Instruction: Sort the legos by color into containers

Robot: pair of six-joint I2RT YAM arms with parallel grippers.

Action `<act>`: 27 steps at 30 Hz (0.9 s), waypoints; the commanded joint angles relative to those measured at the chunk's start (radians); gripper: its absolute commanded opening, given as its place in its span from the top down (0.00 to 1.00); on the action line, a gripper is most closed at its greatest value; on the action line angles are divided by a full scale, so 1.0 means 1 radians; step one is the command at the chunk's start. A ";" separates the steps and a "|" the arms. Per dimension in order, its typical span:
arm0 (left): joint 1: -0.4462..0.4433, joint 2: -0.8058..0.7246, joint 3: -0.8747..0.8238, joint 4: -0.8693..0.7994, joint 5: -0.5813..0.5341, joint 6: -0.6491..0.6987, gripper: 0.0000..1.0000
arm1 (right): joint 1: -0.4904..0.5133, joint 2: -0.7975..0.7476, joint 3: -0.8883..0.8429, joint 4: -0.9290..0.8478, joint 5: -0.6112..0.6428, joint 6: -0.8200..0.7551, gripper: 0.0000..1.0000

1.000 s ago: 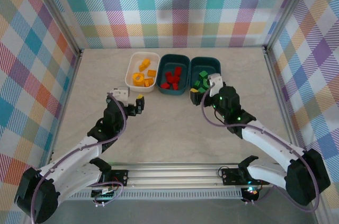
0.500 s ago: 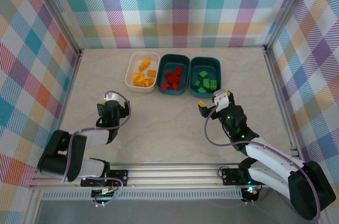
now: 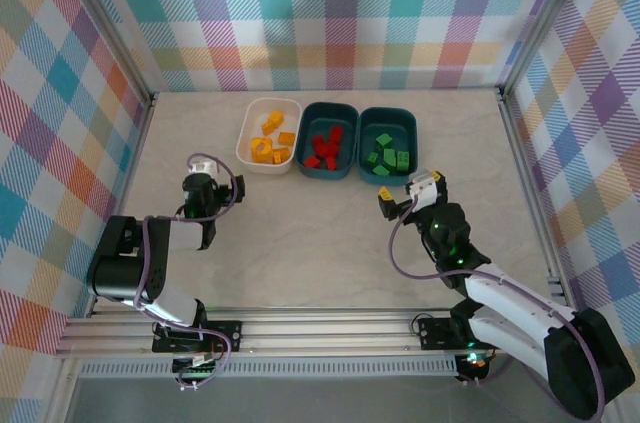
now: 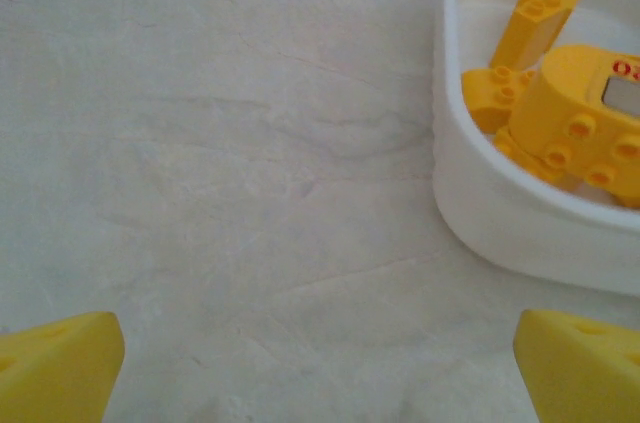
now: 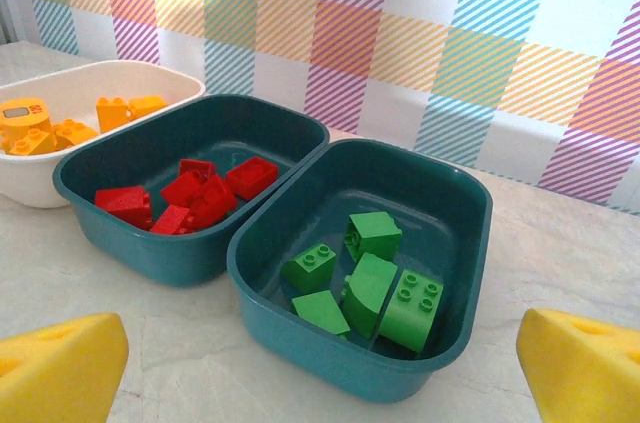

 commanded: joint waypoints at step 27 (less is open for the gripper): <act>-0.014 0.010 -0.004 0.066 -0.020 -0.005 0.00 | -0.504 0.664 0.107 0.377 -0.288 0.156 0.00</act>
